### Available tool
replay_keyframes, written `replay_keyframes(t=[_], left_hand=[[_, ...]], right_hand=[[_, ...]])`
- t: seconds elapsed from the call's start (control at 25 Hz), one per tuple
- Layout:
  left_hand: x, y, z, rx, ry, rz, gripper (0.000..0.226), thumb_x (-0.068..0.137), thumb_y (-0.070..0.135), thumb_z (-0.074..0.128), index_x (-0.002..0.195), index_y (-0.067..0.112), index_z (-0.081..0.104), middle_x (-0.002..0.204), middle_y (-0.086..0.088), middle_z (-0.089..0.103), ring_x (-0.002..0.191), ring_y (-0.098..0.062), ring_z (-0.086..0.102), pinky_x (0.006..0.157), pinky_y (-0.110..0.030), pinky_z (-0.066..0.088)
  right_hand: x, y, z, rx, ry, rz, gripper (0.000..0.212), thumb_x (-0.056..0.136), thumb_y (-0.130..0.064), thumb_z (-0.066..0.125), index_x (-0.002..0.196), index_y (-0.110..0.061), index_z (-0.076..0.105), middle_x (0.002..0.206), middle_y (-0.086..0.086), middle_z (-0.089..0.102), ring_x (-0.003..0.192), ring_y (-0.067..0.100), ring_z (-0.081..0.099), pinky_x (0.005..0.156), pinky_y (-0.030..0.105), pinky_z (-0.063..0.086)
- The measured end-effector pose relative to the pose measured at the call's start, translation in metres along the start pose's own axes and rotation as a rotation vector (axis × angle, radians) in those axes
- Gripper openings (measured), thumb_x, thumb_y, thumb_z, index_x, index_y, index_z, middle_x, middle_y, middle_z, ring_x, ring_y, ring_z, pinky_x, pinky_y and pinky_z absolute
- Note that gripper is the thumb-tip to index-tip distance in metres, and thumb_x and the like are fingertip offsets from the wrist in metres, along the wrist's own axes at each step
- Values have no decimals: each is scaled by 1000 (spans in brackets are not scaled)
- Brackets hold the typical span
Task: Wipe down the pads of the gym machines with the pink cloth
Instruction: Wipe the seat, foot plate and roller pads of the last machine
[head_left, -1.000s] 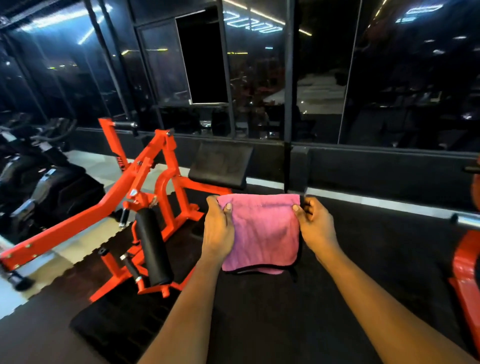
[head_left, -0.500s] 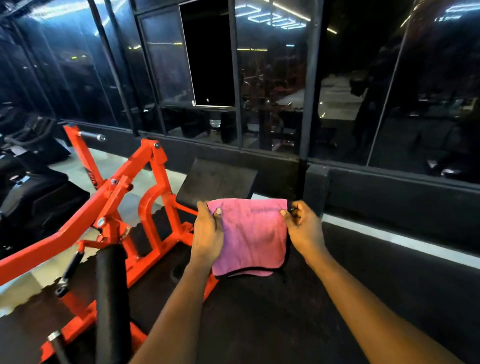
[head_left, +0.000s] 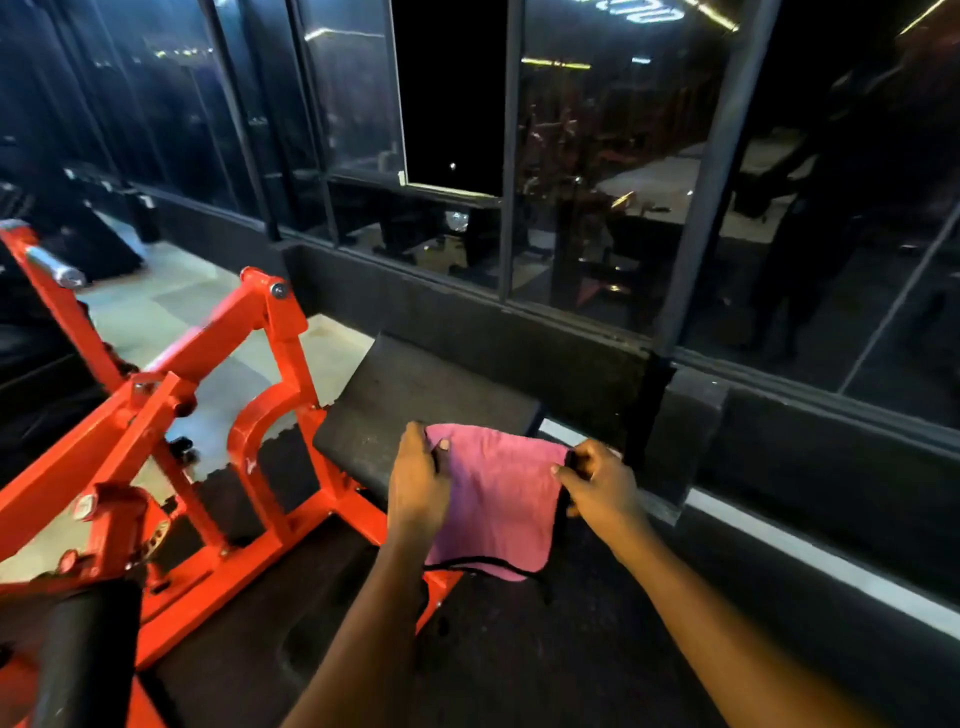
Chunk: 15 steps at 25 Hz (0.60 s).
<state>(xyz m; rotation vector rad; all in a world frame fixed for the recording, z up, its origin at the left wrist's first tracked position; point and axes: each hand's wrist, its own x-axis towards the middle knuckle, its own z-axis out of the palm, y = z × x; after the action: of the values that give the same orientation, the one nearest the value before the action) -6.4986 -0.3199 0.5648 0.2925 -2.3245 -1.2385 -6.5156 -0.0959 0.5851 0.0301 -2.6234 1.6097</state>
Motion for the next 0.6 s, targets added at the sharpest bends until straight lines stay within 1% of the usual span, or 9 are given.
replay_keyframes(t=[0.12,0.24,0.32,0.36,0.4,0.44,0.52,0.56,0.6], left_hand=[[68,-11,32,116,-4,6,21,98,18,55,115,5,53,109,-17,59,99,-38,58,82,-45,47],[124,-21,62,170,39,32,19,93,12,57,112,14,57,106,-11,57,94,-36,59,76,-42,48],[164,-29,94,227,88,46,25,92,14,58,116,22,58,106,-7,56,101,-34,57,79,-42,47],[182,-34,115,295,93,4,30,94,20,58,124,26,57,112,-6,54,109,-33,53,85,-45,45],[196,-41,139,372,91,-89,39,96,29,56,135,32,52,122,-6,51,119,-32,47,92,-50,41],[206,-49,163,449,77,-214,51,97,40,53,146,37,41,135,-5,45,128,-30,40,99,-55,35],[205,-63,211,511,-22,-392,74,92,64,40,156,44,9,160,-9,22,147,-31,20,113,-62,21],[200,-68,237,494,-79,-456,81,87,75,31,153,46,-5,166,-11,6,152,-32,5,117,-63,12],[196,-71,260,462,-113,-538,84,83,81,26,150,48,-13,167,-8,-10,153,-32,-9,118,-64,3]], right_hand=[[74,14,14,39,-102,75,15,86,-14,76,92,-14,62,89,9,68,72,22,71,55,39,62],[144,32,30,19,-264,119,12,86,-7,71,87,-12,60,84,16,69,65,23,72,57,37,62],[199,52,42,18,-430,122,15,89,-1,66,89,-11,55,82,16,68,64,24,72,56,32,60],[226,65,47,15,-501,126,17,90,1,64,87,-12,54,81,16,67,65,25,71,53,26,56],[254,79,53,-9,-542,109,20,90,2,65,84,-14,54,80,14,65,65,25,69,51,21,52],[281,95,58,-31,-553,74,23,89,2,67,79,-15,55,77,12,64,66,24,65,52,19,47],[322,124,66,-32,-453,38,25,86,6,70,77,-15,61,75,5,63,71,21,59,63,24,45],[342,140,71,4,-430,40,17,87,7,69,85,-10,66,82,6,66,79,21,59,72,27,45],[358,150,77,18,-454,19,11,90,3,66,100,-2,69,97,9,67,91,22,59,82,29,45]])
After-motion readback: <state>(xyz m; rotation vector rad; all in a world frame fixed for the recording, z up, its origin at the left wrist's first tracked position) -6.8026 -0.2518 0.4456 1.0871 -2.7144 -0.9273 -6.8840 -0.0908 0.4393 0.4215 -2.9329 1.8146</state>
